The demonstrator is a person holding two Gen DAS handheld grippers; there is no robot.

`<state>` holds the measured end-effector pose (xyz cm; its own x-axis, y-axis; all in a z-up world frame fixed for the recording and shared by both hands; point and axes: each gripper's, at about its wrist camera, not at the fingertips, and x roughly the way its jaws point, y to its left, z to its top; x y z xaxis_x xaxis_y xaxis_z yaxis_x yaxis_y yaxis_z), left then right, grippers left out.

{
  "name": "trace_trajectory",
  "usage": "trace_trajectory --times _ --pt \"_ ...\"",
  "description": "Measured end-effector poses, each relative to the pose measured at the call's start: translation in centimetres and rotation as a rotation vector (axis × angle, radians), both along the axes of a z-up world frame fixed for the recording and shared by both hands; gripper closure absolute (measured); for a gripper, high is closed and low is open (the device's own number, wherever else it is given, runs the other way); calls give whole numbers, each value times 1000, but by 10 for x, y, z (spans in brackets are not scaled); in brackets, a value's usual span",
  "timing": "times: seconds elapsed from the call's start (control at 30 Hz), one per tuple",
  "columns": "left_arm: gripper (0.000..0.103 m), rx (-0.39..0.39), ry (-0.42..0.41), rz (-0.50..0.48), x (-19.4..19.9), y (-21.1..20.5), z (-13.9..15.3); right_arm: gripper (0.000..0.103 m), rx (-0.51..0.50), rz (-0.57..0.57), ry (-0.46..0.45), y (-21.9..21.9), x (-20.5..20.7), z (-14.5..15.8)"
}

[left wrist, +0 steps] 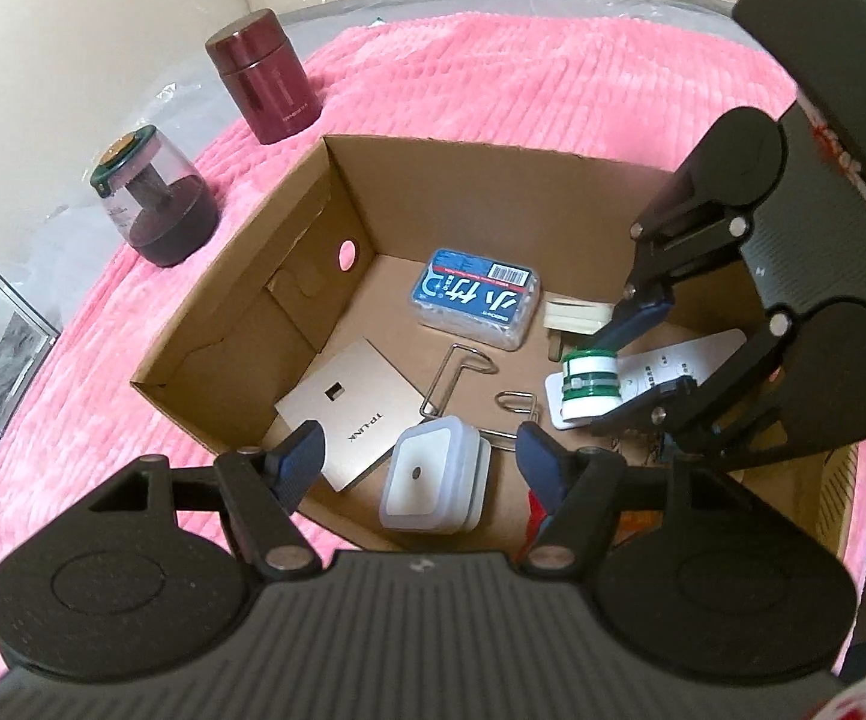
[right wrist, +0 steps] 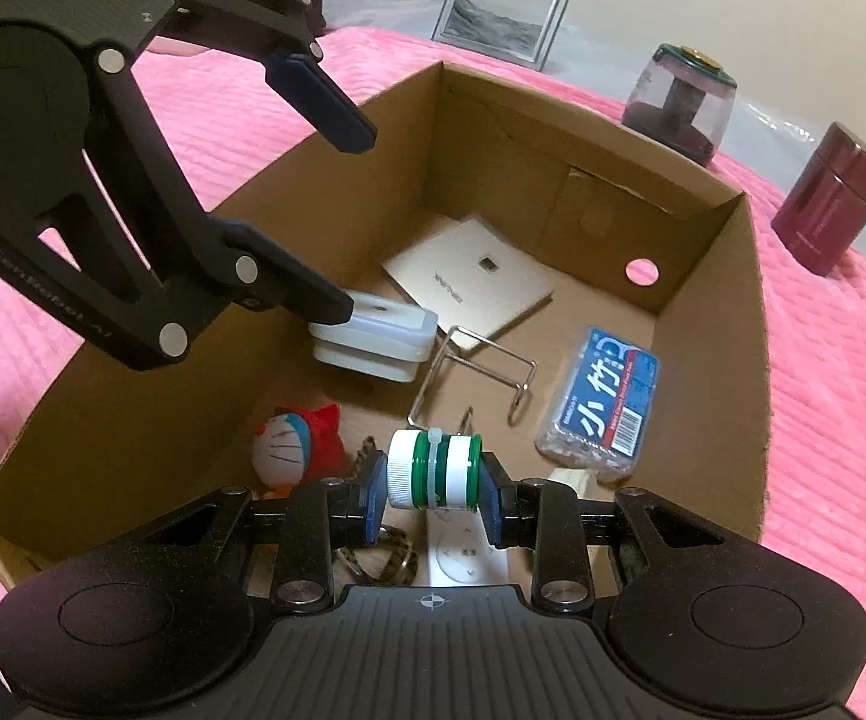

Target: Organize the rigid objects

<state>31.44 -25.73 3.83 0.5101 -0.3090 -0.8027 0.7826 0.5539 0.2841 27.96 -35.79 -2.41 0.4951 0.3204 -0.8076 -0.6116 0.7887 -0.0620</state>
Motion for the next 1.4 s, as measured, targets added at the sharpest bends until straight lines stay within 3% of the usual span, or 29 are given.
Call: trace_trajectory --times 0.2,0.4,0.53,0.73,0.9,1.0,1.13,1.27,1.4 --pt "37 -26 -11 17 -5 7 5 75 60 -3 -12 -2 1 4" --pt "35 -79 -31 51 -15 19 15 70 83 -89 -44 -17 -8 19" --pt "32 -161 -30 99 -29 29 24 67 100 -169 -66 -26 -29 32" --pt "29 -320 11 220 -57 44 33 59 213 -256 -88 -38 -67 56" --pt "20 -378 -4 293 -87 51 39 55 271 -289 -96 -42 -97 70" --pt "10 -409 -26 316 -107 55 42 51 287 -313 -106 -44 -112 76" --pt "3 -443 -50 345 -132 60 45 38 322 -341 -120 -46 -134 80" --pt "1 -460 -64 375 -150 63 46 26 337 -375 -133 -49 -154 82" --pt "1 -497 -60 429 -167 71 45 20 354 -400 -148 -50 -172 84"
